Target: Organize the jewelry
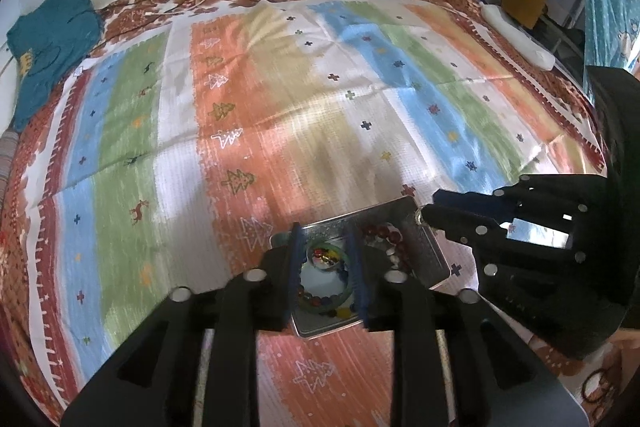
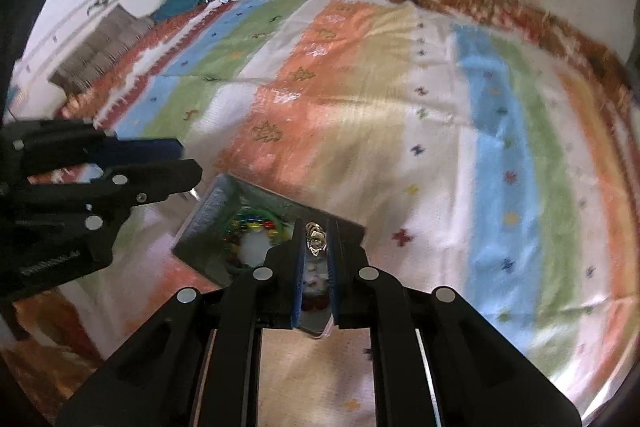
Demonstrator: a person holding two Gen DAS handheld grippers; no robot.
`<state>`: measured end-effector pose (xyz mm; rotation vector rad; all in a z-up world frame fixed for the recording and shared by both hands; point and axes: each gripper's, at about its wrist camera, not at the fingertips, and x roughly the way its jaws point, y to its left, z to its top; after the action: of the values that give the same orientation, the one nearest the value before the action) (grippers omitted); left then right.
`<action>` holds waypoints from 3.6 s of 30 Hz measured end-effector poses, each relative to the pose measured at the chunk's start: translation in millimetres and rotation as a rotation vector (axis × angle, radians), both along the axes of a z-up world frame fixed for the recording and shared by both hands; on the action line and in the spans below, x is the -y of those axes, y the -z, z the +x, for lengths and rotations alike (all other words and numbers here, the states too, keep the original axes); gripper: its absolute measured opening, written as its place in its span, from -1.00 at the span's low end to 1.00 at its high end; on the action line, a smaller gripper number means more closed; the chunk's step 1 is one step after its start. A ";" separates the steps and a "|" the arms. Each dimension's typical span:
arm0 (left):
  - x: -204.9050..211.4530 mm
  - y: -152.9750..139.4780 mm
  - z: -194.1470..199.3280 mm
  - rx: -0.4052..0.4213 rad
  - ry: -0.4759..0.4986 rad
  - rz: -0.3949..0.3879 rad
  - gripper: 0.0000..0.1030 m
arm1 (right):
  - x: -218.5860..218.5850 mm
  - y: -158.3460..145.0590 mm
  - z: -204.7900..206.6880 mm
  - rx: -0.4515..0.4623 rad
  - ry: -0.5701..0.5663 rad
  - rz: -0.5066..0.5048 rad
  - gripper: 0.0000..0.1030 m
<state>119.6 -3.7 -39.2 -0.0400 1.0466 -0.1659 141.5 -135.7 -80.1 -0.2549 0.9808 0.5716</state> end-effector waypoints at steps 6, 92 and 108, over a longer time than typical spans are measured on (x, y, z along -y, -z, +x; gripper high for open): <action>-10.6 -3.6 -9.3 0.015 -0.046 0.008 -0.32 | 6.3 -1.2 -5.0 0.010 0.026 -0.010 -0.36; -4.2 -36.6 -124.7 0.263 -0.097 0.057 0.89 | 60.4 -48.8 -102.8 0.225 0.081 0.156 0.87; -1.6 -39.0 -124.9 0.268 -0.102 0.048 0.89 | 59.7 -47.9 -103.6 0.225 0.087 0.150 0.90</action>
<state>-5.3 -2.1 -0.3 -0.0272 0.7783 -0.0514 37.9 -195.4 -32.1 -0.1389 0.7243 0.5216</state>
